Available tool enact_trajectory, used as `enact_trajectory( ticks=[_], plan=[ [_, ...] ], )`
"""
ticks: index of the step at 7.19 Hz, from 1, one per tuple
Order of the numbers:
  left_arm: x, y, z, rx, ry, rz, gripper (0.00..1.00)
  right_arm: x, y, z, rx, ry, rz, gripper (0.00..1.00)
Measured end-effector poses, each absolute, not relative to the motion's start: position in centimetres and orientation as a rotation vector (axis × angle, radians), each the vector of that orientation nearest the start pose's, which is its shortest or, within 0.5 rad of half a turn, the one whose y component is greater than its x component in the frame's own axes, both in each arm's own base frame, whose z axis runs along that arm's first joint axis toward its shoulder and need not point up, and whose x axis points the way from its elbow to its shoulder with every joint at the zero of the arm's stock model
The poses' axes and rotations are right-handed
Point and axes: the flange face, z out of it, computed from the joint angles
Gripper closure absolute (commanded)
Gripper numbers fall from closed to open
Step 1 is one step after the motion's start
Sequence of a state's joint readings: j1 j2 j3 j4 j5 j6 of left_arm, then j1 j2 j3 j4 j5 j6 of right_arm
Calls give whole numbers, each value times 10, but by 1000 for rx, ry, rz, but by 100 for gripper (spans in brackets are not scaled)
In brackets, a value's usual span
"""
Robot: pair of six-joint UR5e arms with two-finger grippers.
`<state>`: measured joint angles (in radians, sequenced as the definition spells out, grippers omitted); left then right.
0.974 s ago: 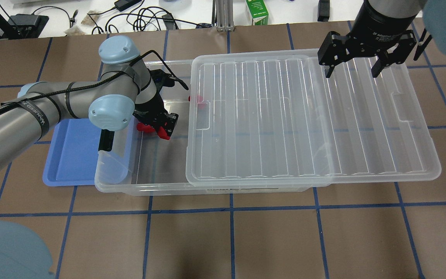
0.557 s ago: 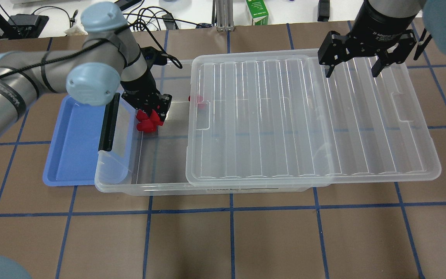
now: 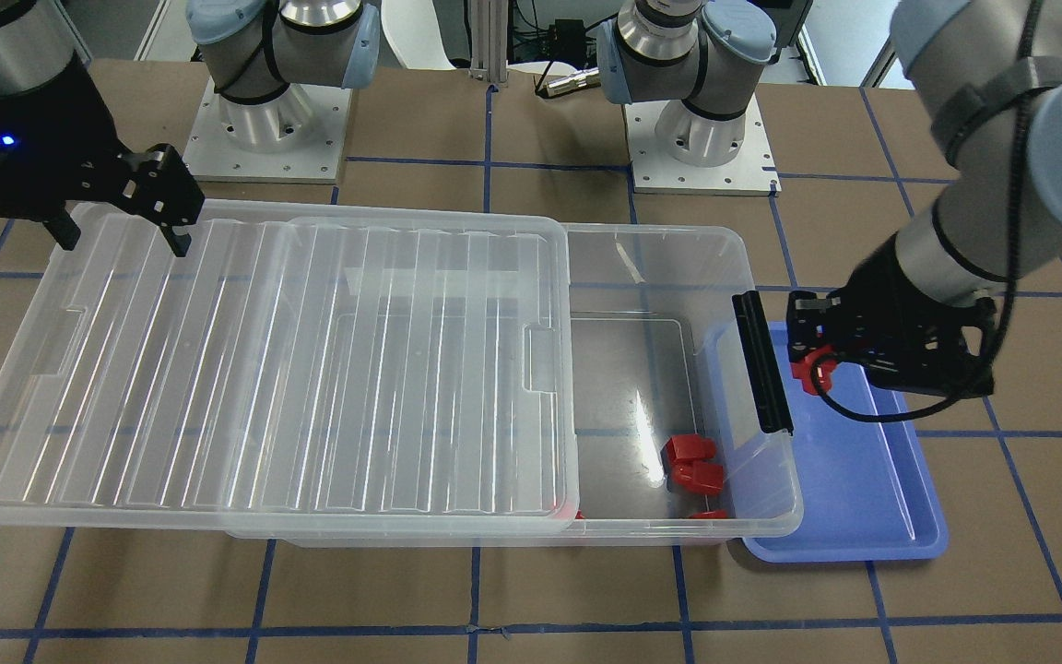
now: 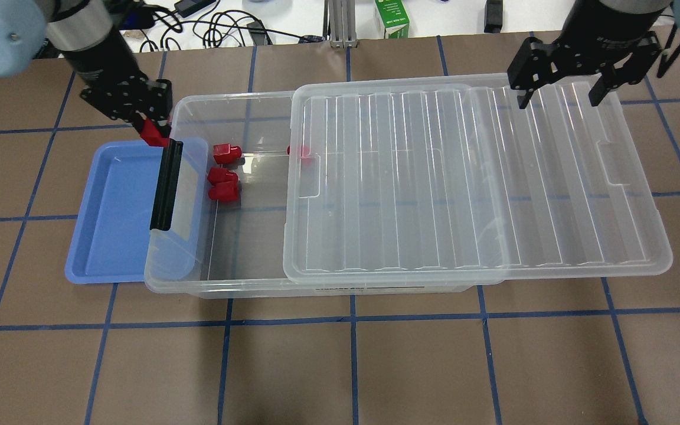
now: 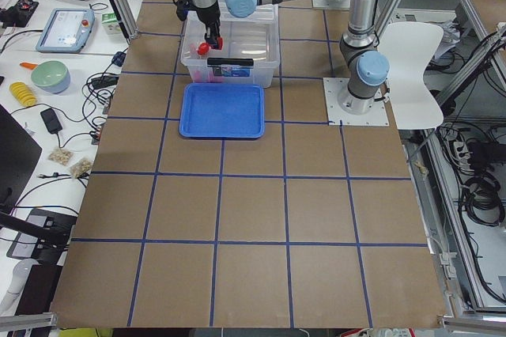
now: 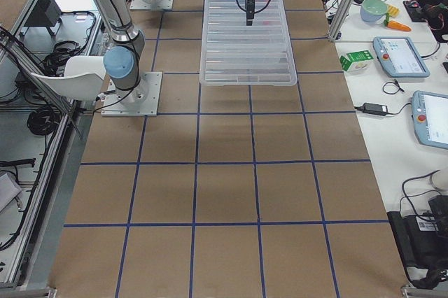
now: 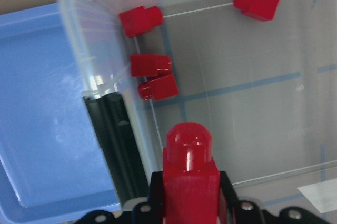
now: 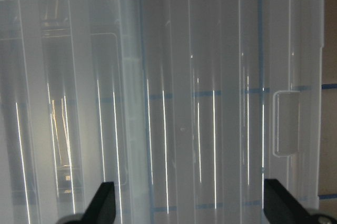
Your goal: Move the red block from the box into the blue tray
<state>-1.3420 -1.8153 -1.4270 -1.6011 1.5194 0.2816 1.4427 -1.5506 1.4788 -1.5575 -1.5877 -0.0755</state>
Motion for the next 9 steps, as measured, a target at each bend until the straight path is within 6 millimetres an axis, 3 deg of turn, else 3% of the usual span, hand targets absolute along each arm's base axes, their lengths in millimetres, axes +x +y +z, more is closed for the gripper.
enact_trajectory(
  ticks=[1, 3, 6, 8, 9],
  plan=[
    [39, -598, 412, 31, 3226, 189, 100, 37, -518, 529, 69, 3166, -78, 0],
    [88, -598, 368, -51, 3242, 239, 100, -21, -517, 536, -50, 3180, -68, 0],
    [99, -597, 277, -70, 3244, 250, 100, -104, -507, 537, -295, 3178, -54, 0],
    [100, -595, 245, -70, 3249, 313, 100, -153, -496, 529, -273, 3166, -35, 0],
    [101, -594, 233, -74, 3245, 349, 100, -165, -495, 518, -250, 3155, -16, 0]
  ],
)
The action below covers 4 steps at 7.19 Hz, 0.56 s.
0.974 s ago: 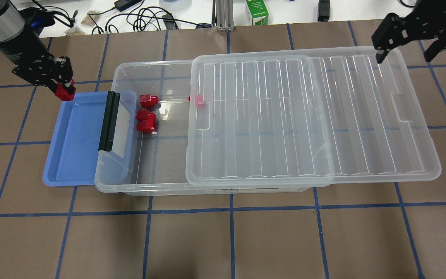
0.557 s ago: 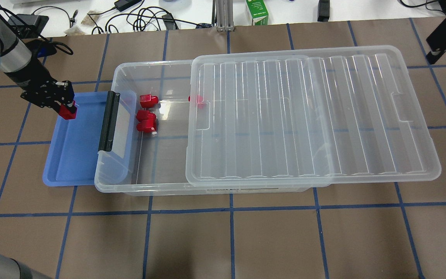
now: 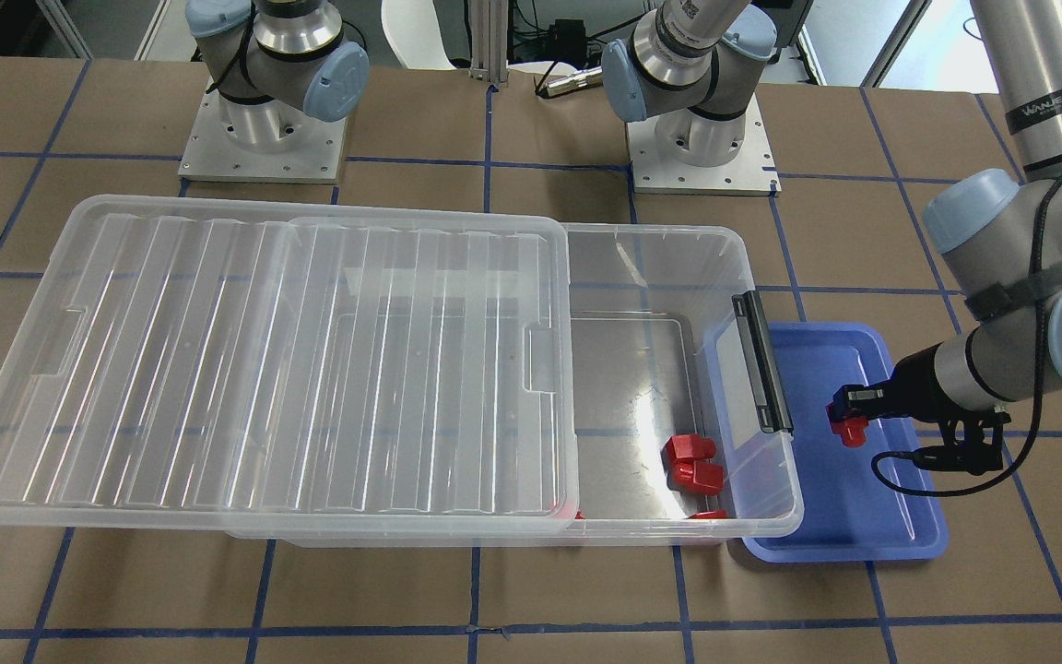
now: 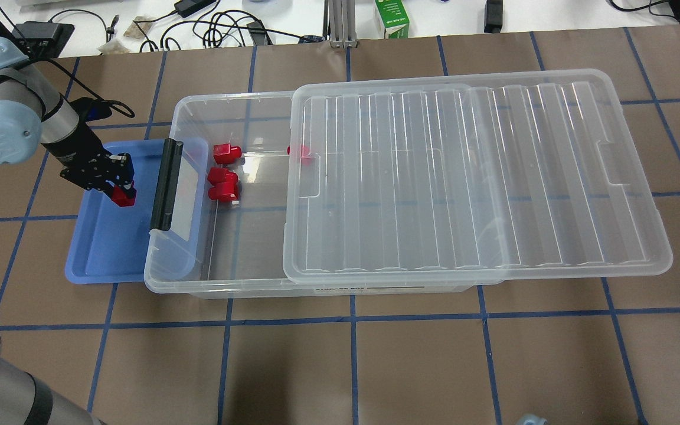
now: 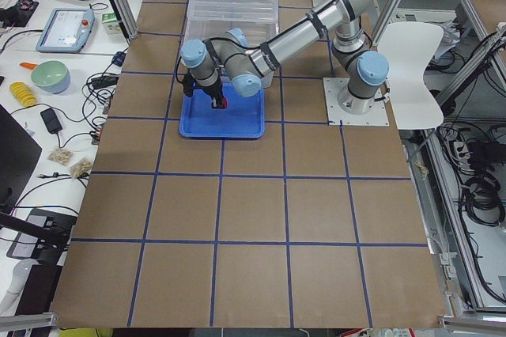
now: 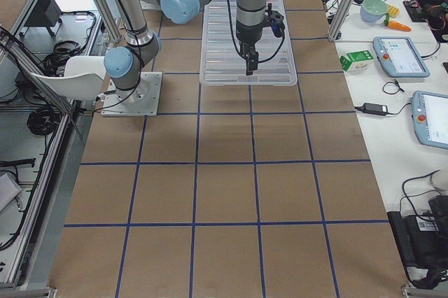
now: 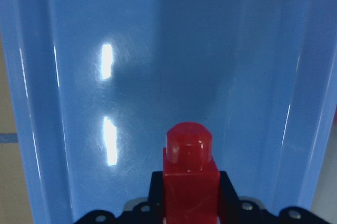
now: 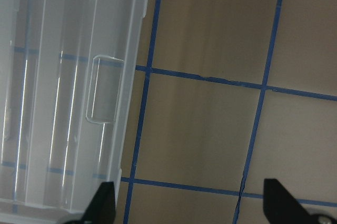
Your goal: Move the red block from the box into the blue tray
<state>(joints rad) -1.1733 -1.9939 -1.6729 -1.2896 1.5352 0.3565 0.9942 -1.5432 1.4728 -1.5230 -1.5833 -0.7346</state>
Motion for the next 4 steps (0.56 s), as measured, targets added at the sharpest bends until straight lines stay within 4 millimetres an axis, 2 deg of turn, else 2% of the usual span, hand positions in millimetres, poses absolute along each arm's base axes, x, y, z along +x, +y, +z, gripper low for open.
enact_trajectory(
  ticks=[1, 4],
  plan=[
    [101, -591, 221, -79, 3245, 387, 100, -172, -500, 490, -238, 3140, 9, 0],
    [101, -589, 194, -83, 3249, 450, 92, -181, -510, 389, -231, 3126, 29, 0]
  ],
)
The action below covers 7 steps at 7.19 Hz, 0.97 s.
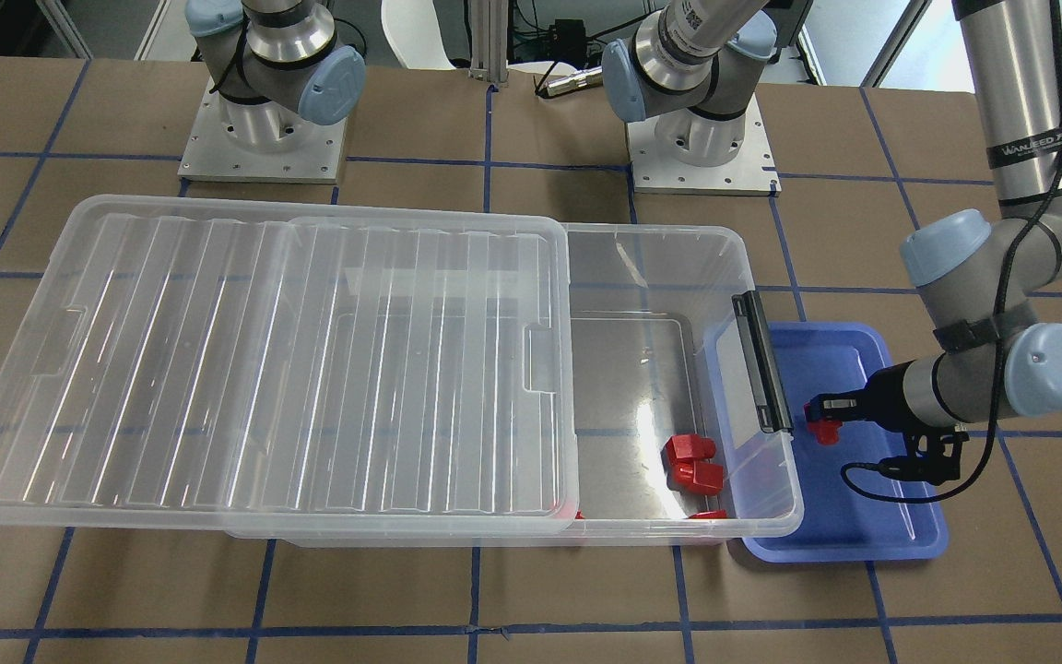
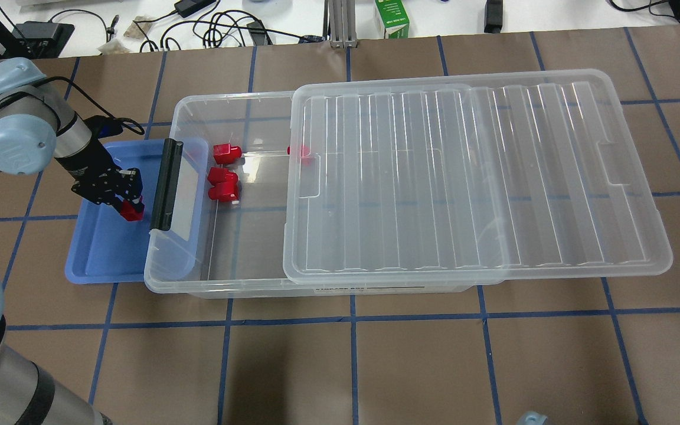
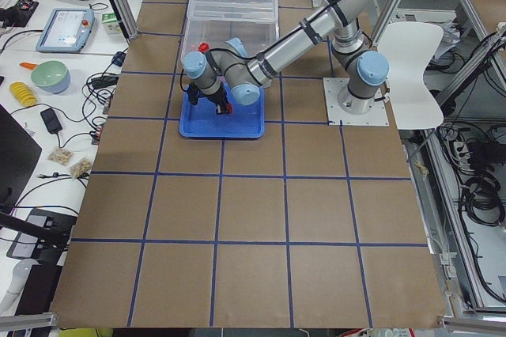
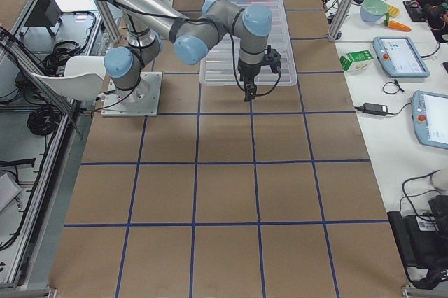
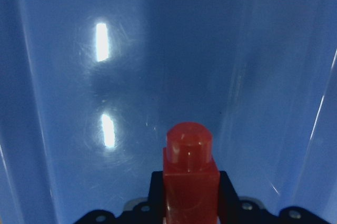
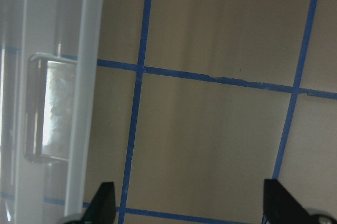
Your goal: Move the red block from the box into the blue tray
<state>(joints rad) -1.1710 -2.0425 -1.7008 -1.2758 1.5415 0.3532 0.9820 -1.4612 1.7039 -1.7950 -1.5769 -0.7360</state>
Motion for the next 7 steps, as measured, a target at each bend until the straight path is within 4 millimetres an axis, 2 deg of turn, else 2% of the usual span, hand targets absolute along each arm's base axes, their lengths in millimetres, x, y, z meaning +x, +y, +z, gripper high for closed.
enact_trajectory(
  ticks=[1, 2, 3, 5, 7],
  plan=[
    [102, -589, 189, -87, 3250, 460, 75, -182, -511, 370, -226, 3125, 30, 0],
    [104, -589, 187, -92, 3250, 458, 33, -180, -512, 361, -205, 3118, 27, 0],
    [105, -590, 185, -93, 3249, 448, 0, -177, -514, 356, -156, 3108, 19, 0],
    [106, -591, 181, -92, 3249, 443, 0, -169, -516, 352, -100, 3098, 18, 5],
    [106, -593, 191, -83, 3244, 427, 0, -148, -520, 350, -108, 3091, 18, 6]
  ],
)
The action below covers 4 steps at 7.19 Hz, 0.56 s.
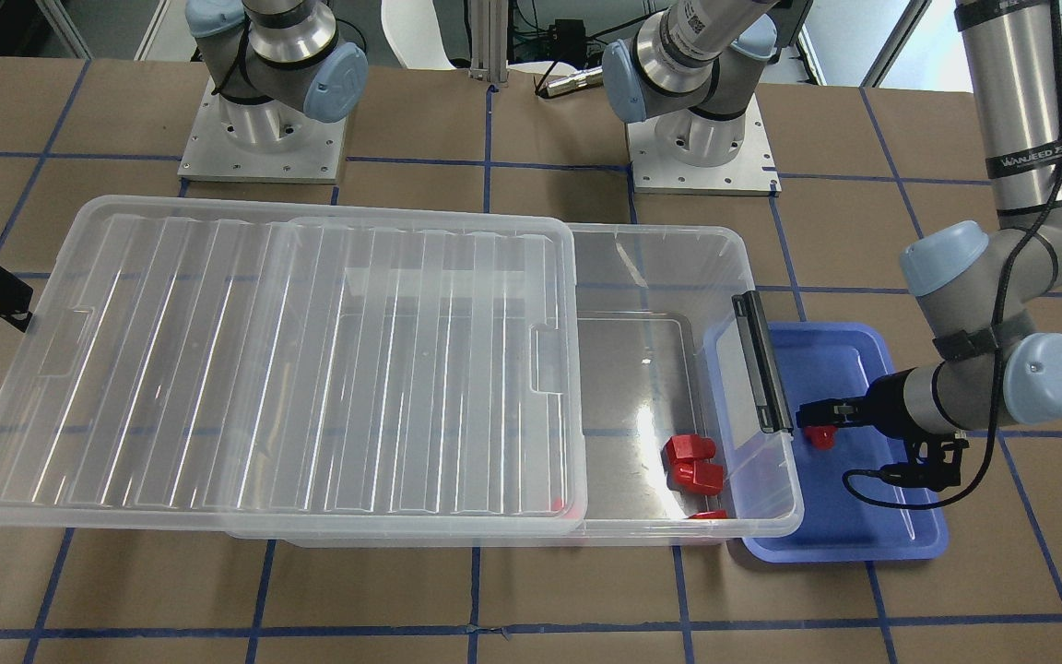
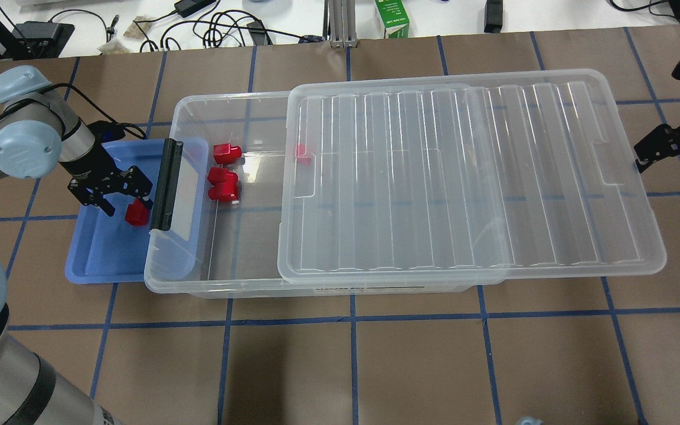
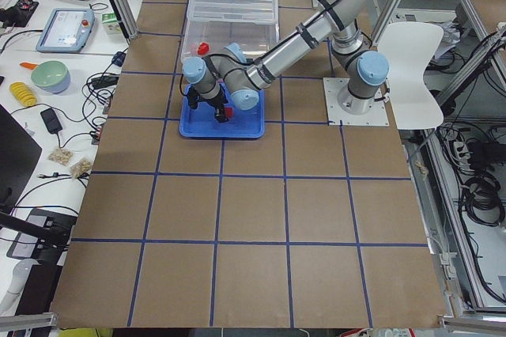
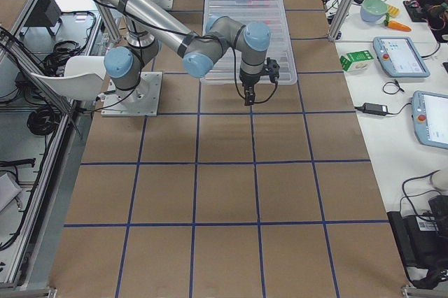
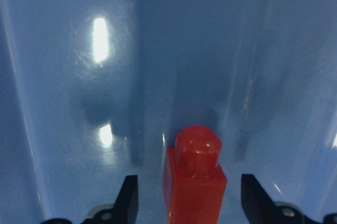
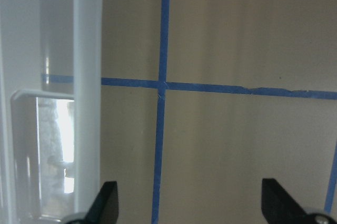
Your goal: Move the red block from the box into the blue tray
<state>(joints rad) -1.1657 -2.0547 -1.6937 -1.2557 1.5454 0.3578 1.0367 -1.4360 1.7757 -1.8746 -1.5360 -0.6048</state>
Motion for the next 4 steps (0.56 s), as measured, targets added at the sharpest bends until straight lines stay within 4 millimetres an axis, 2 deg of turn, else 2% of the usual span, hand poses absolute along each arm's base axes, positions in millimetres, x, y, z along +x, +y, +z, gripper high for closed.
enact_trajectory(
  ticks=[1, 2, 4],
  plan=[
    [105, -595, 208, -76, 3239, 405, 0, -138, -522, 350, -113, 3090, 14, 6],
    [102, -595, 235, -68, 3234, 390, 0, -128, -524, 351, -102, 3091, 13, 6],
    [95, -596, 326, -62, 3236, 369, 0, -86, -533, 352, -70, 3095, 14, 7]
  ],
)
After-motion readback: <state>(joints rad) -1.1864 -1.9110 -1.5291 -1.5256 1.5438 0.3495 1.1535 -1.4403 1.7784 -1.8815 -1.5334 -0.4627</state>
